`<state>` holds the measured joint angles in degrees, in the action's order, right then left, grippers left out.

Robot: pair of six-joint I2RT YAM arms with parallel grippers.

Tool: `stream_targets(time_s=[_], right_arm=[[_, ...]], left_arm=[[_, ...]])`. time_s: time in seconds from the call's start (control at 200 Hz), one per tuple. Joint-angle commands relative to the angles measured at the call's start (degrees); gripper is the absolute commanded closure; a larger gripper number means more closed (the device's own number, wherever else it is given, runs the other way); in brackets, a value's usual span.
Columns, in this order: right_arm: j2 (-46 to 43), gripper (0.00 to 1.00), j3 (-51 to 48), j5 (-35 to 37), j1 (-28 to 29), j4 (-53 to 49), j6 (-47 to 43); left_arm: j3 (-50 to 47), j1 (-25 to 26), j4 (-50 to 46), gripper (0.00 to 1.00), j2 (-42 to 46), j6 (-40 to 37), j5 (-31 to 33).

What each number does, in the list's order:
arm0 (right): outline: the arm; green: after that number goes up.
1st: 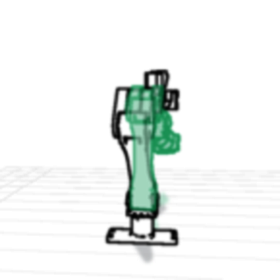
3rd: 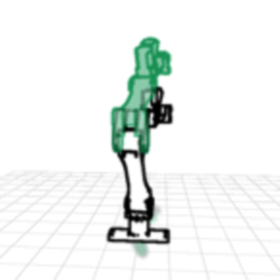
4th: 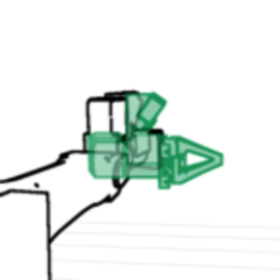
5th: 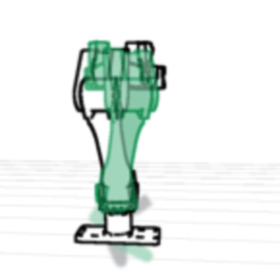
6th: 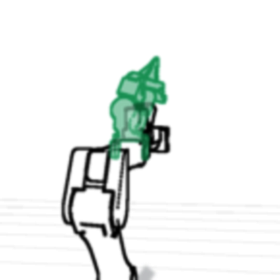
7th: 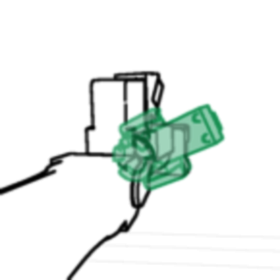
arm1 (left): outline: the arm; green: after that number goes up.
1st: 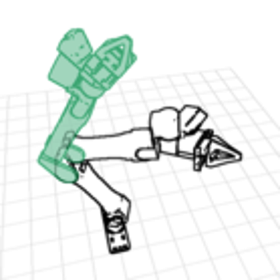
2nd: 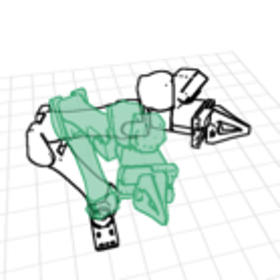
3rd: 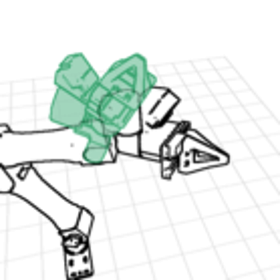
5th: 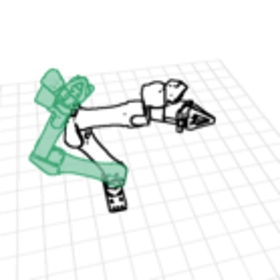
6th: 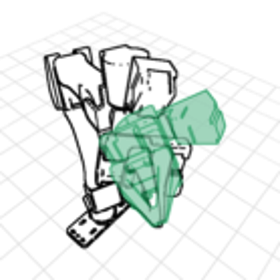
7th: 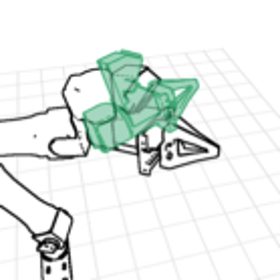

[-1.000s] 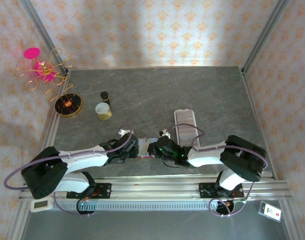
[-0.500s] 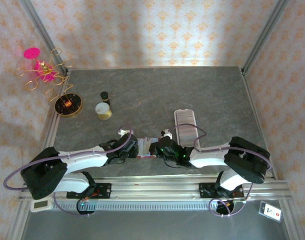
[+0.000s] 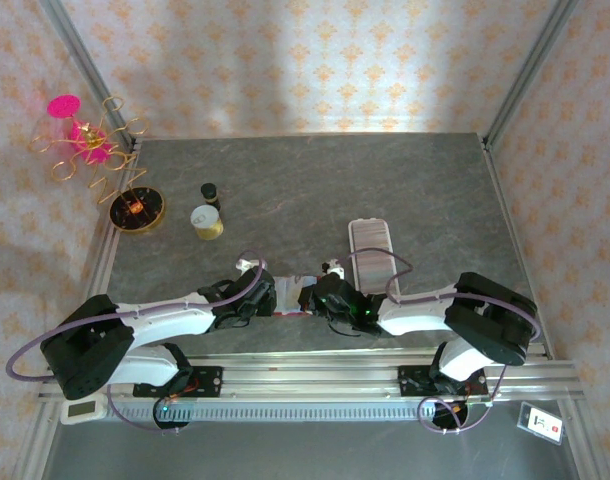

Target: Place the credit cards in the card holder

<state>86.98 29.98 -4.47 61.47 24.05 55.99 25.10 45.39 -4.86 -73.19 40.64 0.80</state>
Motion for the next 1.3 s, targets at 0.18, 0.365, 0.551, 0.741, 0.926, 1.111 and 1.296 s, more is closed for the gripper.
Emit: stream_targets(time_s=[0.18,0.365,0.551,0.741,0.926,1.111,1.296], right_arm=[[0.7,1.00,-0.8,-0.4,0.5,1.2,1.0],[1.4,1.00,-0.5,-1.7,0.5,1.5,1.1],[1.8,1.00,-0.3,-2.6,0.5,1.1,1.2],[2.6,1.00,0.3,-3.6,0.5,0.0,1.0],[3.9,1.00,1.5,-3.9,0.5,-1.3,0.5],[4.6,1.00,3.1,-3.1,0.4,-3.5,-0.3],[5.7,1.00,5.1,-2.8,0.5,-5.9,-1.5]], left_arm=[[-1.8,0.7,-1.6,0.69,-0.7,1.4,-1.8],[-2.0,0.7,-1.4,0.69,-0.6,1.5,-1.8],[-2.0,0.7,-1.2,0.69,-0.8,1.5,-2.1],[-2.2,0.7,-0.9,0.69,-0.7,1.5,-2.5],[-2.5,0.7,-0.5,0.69,-0.6,1.9,-2.7],[-3.0,0.8,-0.1,0.69,-0.3,2.1,-3.0],[-3.3,0.8,0.4,0.70,-0.3,2.4,-3.2]])
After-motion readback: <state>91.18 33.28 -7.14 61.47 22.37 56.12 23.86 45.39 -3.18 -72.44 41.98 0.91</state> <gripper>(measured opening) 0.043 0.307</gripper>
